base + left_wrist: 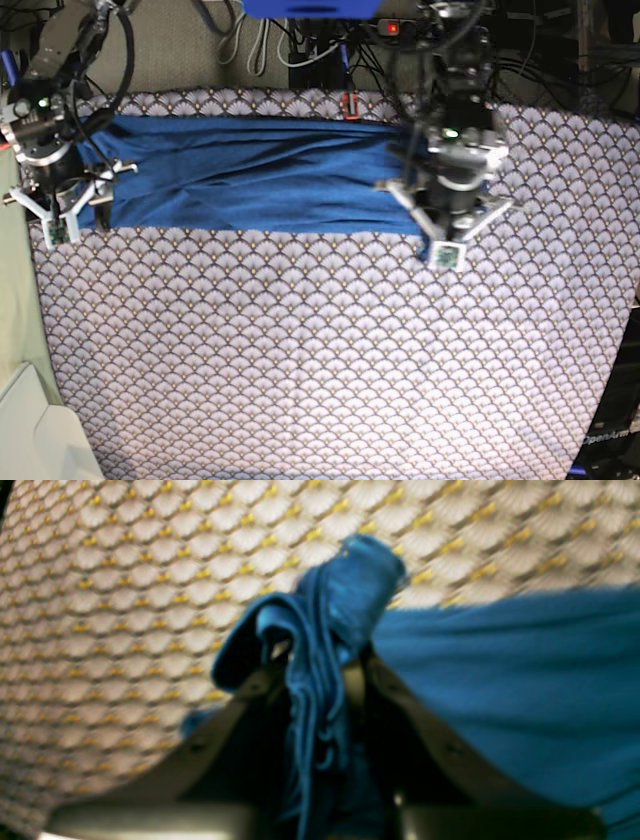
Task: Fold the T-shirt properly
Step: 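Grasp the shirt end with the left gripper and fold it toward the right gripper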
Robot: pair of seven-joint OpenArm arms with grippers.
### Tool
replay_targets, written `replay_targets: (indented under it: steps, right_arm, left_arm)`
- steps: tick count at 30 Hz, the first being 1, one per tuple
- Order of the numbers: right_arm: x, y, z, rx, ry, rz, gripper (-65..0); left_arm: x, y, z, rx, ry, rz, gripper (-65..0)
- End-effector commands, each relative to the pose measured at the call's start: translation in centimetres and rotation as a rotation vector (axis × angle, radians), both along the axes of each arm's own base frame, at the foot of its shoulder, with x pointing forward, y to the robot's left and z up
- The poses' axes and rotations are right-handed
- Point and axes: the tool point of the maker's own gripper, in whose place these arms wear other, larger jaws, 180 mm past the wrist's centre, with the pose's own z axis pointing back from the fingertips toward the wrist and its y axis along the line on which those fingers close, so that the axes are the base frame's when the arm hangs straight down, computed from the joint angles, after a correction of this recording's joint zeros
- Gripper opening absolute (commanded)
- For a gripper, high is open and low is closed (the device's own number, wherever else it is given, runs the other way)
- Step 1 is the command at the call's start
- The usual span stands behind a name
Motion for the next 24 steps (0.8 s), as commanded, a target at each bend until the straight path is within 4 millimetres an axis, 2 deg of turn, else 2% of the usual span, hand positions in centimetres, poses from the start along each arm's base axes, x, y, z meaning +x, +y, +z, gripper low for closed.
replay_targets:
  steps: [1, 8, 10, 18, 21, 24]
  right_arm:
    - [0.6, -0.1, 1.6, -0.012, -0.055, 0.016, -31.8]
    - [0.6, -0.2, 1.7, -0.018, -0.057, 0.016, -31.8]
    - [0.6, -0.2, 1.7, -0.018, -0.057, 0.016, -31.8]
    - [0.6, -0.3, 1.7, -0.019, -0.055, 0.016, -31.8]
    - [0.6, -0.3, 1.7, -0.019, -0.055, 0.016, -31.8]
    - [0.6, -0.2, 1.6, -0.017, -0.055, 0.015, -31.8]
  left_arm:
    - [0.8, -0.9, 1.6, -0.015, -0.063, 0.004, -64.7]
    - [0.2, -6.6, 2.3, -0.116, -0.094, 0.027, -64.7]
    - [-0.2, -7.9, 1.9, -0.138, -0.081, 0.043, -64.7]
    - [-2.2, -11.2, -1.0, -0.174, -0.008, 0.149, -64.7]
    - [-2.6, -12.4, -1.3, -0.173, 0.000, 0.121, -64.7]
    - [-2.1, -13.1, -1.1, -0.178, -0.005, 0.101, -64.7]
